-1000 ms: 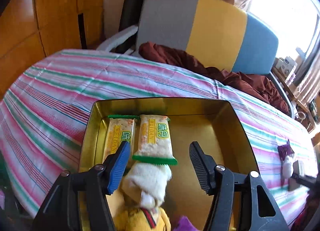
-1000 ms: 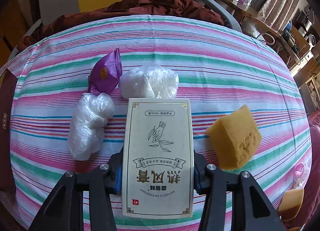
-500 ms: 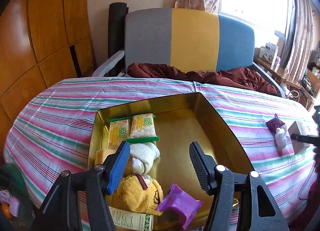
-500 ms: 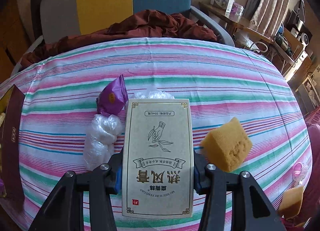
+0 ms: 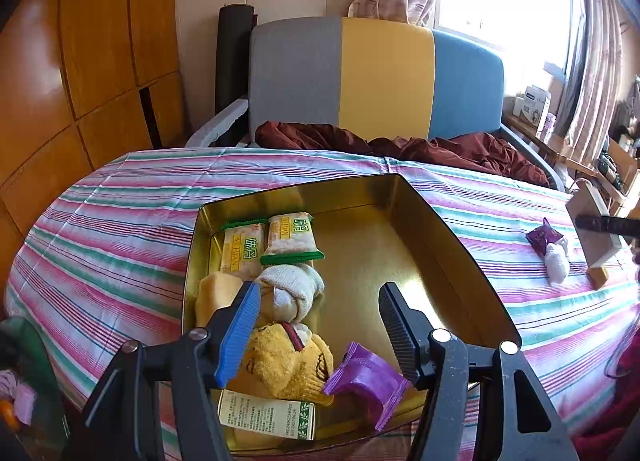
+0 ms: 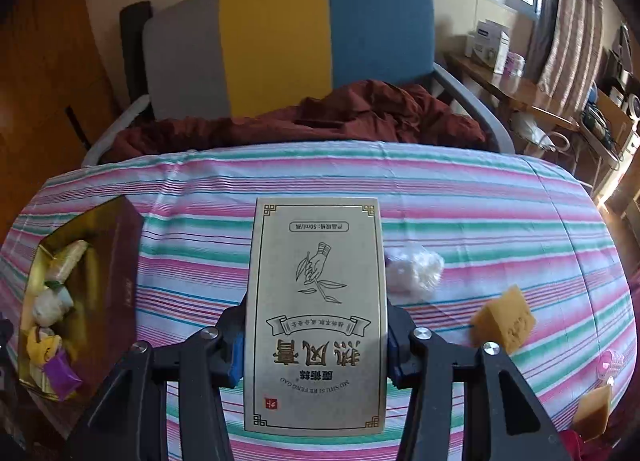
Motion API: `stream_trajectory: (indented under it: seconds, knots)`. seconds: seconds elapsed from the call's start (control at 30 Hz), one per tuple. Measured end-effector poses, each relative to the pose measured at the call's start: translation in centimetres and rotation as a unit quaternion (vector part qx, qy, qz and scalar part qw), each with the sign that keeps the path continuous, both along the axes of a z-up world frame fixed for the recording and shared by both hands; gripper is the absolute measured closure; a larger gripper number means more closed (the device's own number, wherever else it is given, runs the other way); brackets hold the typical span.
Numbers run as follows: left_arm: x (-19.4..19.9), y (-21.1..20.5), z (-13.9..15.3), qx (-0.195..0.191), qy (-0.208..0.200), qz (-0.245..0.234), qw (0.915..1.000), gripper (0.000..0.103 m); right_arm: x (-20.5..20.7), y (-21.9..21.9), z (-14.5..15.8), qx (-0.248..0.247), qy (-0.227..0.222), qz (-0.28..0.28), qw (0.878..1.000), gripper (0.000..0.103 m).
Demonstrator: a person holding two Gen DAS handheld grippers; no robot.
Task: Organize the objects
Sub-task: 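Carry the white printed box into the gold tray and open the right gripper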
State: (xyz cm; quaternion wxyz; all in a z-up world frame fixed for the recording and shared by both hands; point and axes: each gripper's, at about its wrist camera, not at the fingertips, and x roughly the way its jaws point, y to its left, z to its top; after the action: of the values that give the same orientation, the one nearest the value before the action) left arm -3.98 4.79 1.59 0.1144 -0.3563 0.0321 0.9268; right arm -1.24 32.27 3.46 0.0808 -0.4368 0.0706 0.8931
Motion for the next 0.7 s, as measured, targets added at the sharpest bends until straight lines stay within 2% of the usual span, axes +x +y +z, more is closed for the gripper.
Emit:
stream_trajectory:
  seconds: [0.2, 0.4, 0.53, 0.7]
  knots:
    - [0.4, -1.1, -0.2, 0.008, -0.002, 0.01, 0.9999, 0.04, -2.1, -8.8, 1.8, -0.021, 0.012, 0.102, 0.994, 0.052]
    - [0.4, -2.7, -0.6, 0.015, -0.006, 0.023, 0.9996, 0.04, -3.8, -17.5, 0.8, -0.024, -0.007, 0.188, 0.982, 0.052]
    - [0.6, -4.0, -0.9, 0.025, -0.008, 0.035, 0.999, 0.04, -5.2, -21.0, -1.4, -0.028, -0.034, 0.208, 0.977, 0.052]
    - [0.7, -6.0, -1.2, 0.037, -0.011, 0.061, 0.9974, 0.038, -7.3, -23.8, -4.9, -0.019, -0.072, 0.206, 0.976, 0.052]
